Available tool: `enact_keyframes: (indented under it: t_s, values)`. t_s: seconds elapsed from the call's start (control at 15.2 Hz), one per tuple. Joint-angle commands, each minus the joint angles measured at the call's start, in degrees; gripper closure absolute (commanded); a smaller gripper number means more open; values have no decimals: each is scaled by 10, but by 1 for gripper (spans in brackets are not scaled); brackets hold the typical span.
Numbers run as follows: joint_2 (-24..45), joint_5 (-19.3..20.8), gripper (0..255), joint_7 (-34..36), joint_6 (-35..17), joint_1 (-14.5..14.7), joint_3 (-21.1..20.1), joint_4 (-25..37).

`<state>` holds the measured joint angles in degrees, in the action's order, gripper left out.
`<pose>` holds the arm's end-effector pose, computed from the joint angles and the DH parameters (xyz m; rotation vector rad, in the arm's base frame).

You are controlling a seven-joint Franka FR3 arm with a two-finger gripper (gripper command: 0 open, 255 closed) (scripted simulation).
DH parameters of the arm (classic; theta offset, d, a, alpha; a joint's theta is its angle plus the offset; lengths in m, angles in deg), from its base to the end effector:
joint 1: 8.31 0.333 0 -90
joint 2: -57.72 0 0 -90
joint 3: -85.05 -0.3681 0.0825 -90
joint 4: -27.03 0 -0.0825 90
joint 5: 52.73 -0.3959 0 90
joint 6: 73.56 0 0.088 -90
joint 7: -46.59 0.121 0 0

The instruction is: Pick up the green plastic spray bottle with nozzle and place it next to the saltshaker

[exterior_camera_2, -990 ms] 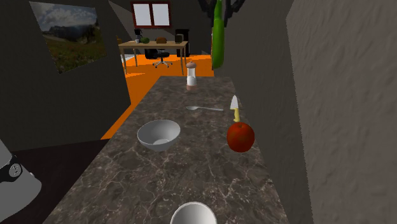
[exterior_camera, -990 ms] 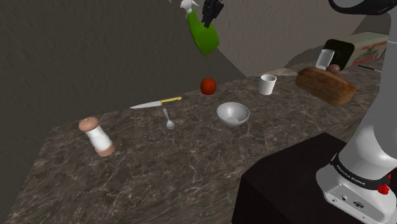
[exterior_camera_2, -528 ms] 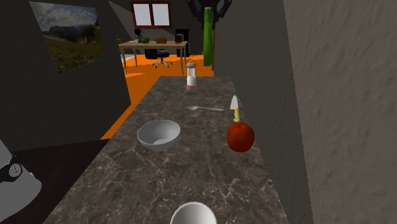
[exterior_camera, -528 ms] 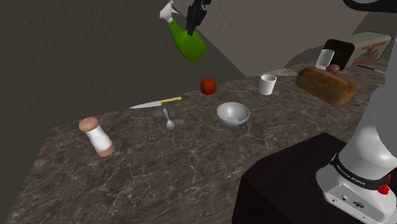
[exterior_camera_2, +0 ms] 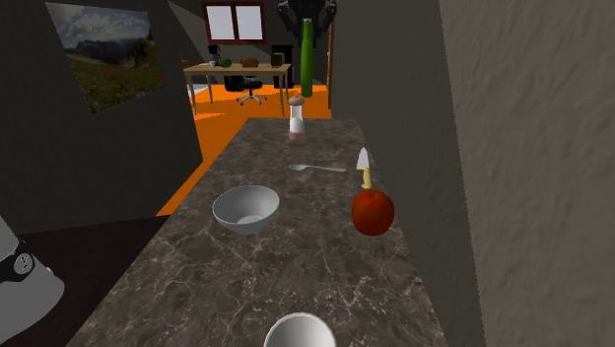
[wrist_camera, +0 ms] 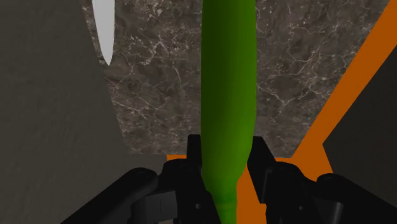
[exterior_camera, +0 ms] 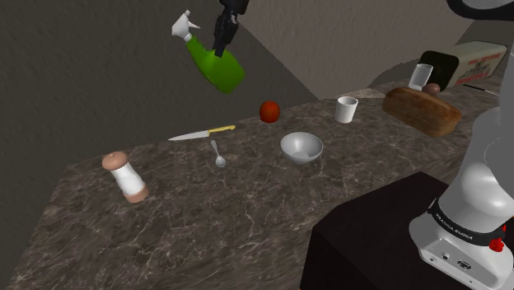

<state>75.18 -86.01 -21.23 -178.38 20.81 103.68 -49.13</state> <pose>0.6663 0.2158 0.6347 -2.1969 -1.6706 -0.5789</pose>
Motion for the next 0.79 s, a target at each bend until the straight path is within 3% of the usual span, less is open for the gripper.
enact_keyframes:
  t_s: [0.0, 0.4, 0.73]
  values:
    - [10, 3, 255, 19, -15, 15, -7, 6]
    - [55, 13, 255, 83, -41, 58, -27, 56]
    - [115, 21, 255, 139, -46, 88, -40, 133]
